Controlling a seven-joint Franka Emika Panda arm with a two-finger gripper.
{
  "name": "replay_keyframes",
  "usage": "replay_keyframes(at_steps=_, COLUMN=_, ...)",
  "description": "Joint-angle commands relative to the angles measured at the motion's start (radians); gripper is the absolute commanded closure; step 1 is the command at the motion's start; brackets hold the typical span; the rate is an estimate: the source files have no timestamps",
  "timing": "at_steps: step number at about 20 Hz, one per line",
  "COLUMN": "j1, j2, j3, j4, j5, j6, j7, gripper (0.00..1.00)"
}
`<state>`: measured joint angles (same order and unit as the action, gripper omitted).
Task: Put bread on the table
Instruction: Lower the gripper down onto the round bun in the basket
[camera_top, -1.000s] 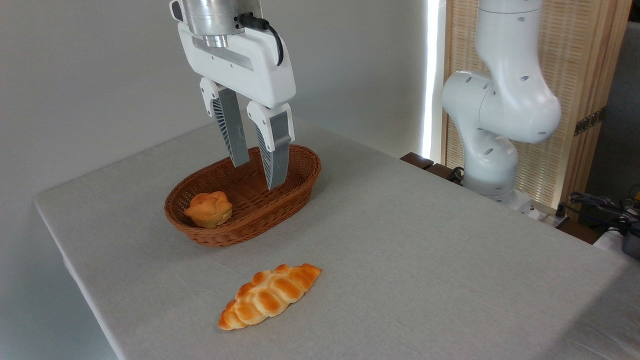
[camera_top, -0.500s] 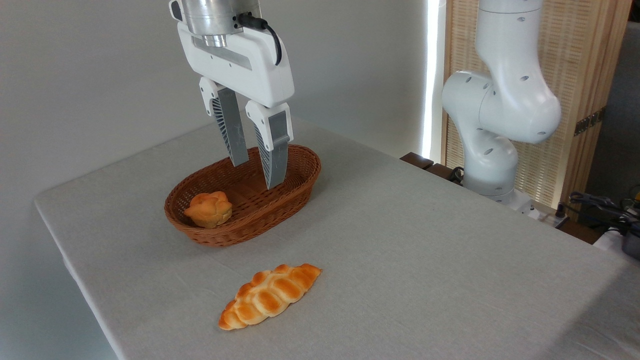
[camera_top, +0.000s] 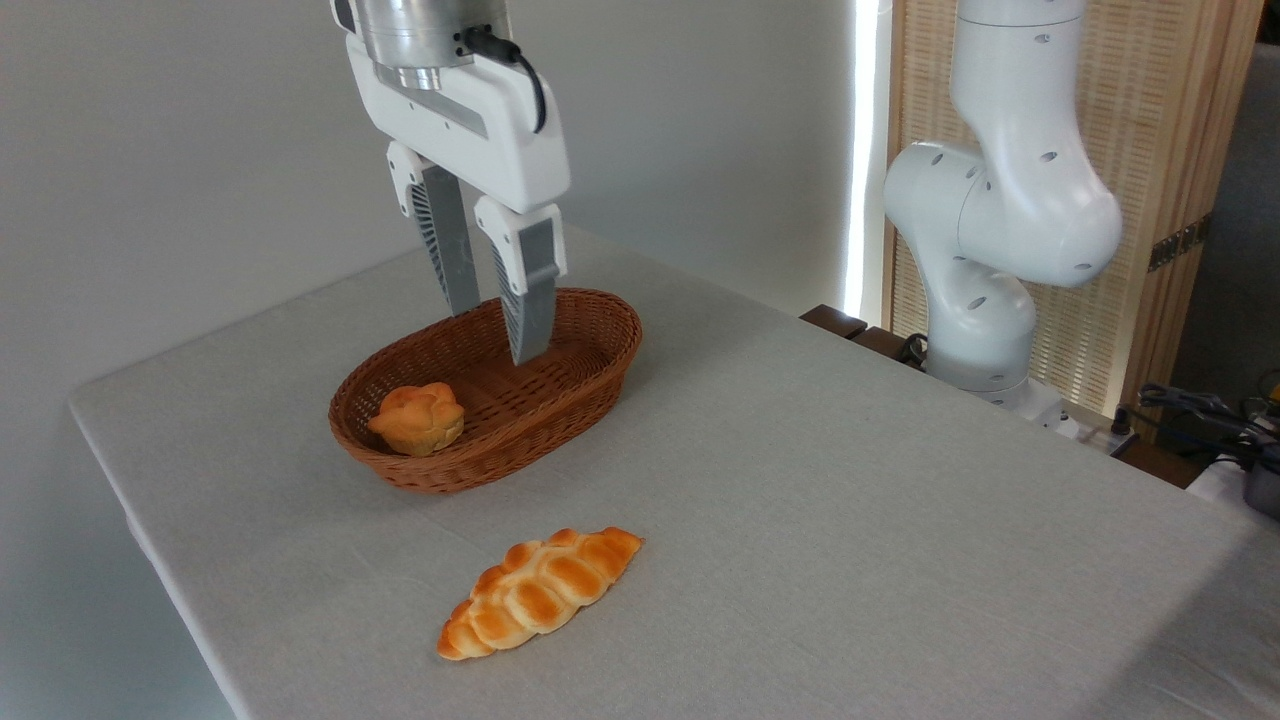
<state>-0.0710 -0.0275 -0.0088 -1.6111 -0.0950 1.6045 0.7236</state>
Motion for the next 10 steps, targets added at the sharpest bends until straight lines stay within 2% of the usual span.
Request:
replay_keyframes(at_steps=1, j1=-0.001, j2=-0.009, j3=-0.048, j4=-0.030, j5=-0.020, j6=0.063, j7=0.002, gripper=0.00)
replay_keyframes(at_steps=10, j1=-0.006, j2=0.006, j3=-0.210, j4=-0.116, j5=-0.020, j6=0.254, j7=0.004, gripper=0.00)
